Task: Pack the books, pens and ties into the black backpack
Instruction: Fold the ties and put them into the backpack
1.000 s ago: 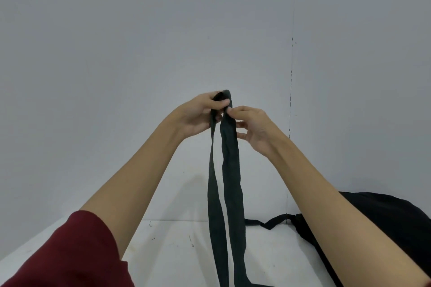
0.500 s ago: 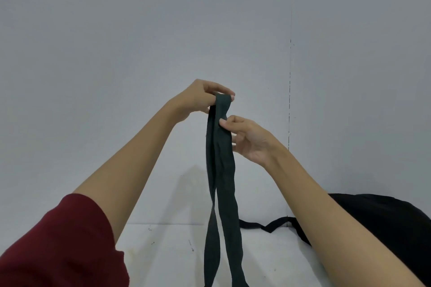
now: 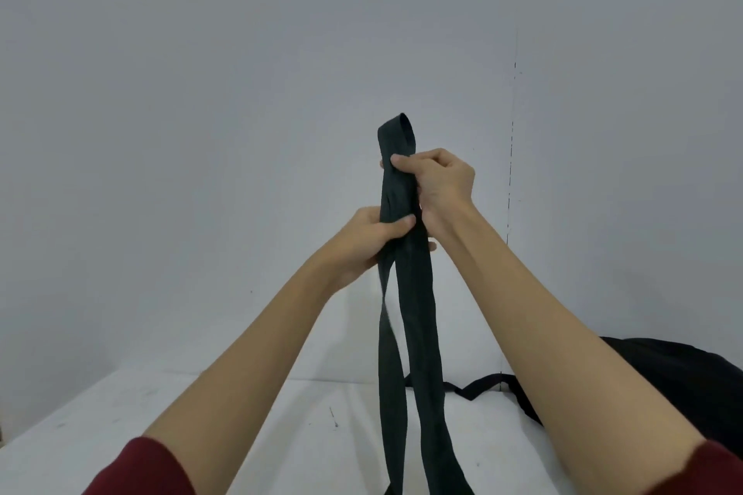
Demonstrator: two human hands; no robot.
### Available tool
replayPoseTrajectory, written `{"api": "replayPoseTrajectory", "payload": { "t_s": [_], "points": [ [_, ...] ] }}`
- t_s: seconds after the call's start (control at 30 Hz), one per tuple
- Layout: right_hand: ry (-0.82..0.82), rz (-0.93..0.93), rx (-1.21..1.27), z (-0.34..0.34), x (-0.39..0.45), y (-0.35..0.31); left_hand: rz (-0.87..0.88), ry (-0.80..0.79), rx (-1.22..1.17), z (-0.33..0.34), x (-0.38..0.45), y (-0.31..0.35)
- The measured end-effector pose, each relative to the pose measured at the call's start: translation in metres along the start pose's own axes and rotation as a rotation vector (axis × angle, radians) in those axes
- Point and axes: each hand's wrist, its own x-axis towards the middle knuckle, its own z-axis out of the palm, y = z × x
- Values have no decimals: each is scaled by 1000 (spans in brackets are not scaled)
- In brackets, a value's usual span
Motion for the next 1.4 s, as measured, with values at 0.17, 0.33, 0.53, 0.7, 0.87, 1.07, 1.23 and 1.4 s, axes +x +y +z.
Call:
{"api": "replayPoseTrajectory", "payload": {
  "t_s": [0.17,0.33,0.53,0.7,0.87,1.07,1.23,1.4],
  "points": [
    [-39,105,-26,-10,-1,-6,-85,-68,-199,-10,5,13],
    [-263,270,-242,-42,-21,31,-122,-42,-447,-17,7,16],
    [-556,435,37,-51,-45,53,-89,80,-619,-23,20,15],
    [-355,324,-87,-29,-41,33,-171,75,-396,-28,19,4],
    [-147,241,-111,-16,-25,15,-165,-98,-143,-25,4,-6],
    [-312,162,-391,-14,-21,4,-123,-147,-115,-12,-6,-8],
    [-342,-206,-962,-10,-11,-14,-105,-188,-190,-6,-6,-6],
    [-308,-250,-1143,-7,1,-17,-93,-235,-271,1,-7,-5]
  ]
}}
